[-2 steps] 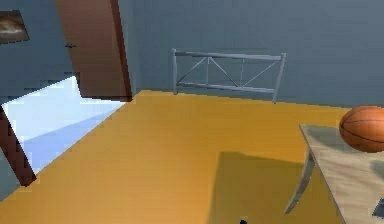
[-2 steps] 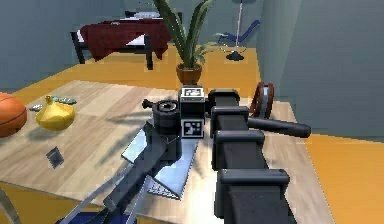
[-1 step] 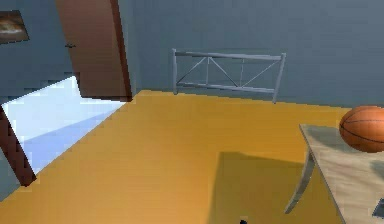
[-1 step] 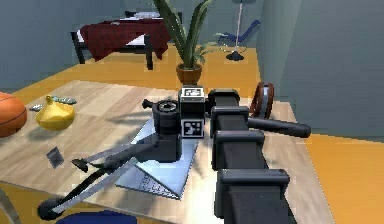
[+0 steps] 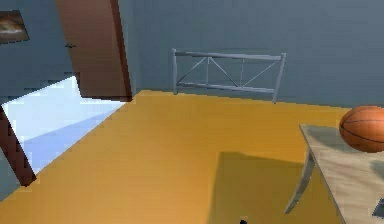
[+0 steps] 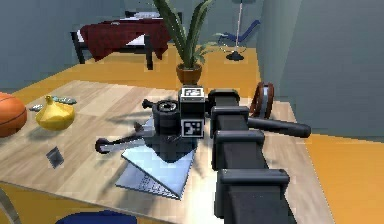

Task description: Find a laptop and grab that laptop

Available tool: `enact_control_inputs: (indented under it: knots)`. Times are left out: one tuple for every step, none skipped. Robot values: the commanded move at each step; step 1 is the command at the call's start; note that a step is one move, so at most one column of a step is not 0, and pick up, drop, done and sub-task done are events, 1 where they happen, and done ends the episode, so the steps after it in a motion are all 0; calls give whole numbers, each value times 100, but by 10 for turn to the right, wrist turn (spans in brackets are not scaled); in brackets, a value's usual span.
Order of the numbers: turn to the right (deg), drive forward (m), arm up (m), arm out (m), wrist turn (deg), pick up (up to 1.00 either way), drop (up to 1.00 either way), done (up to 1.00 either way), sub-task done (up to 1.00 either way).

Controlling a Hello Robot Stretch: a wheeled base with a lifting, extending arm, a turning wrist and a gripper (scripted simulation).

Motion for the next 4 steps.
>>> enact_control_inputs:
  knots:
    - [0, 0, 0, 0, 450, 0, 0, 0, 0]
    - [0, 0, -28, 0, 0, 0, 0, 0, 0]
    - [0, 0, 0, 0, 0, 100, 0, 0, 0]
    - [0, 0, 10, 0, 0, 0, 0, 0, 0]
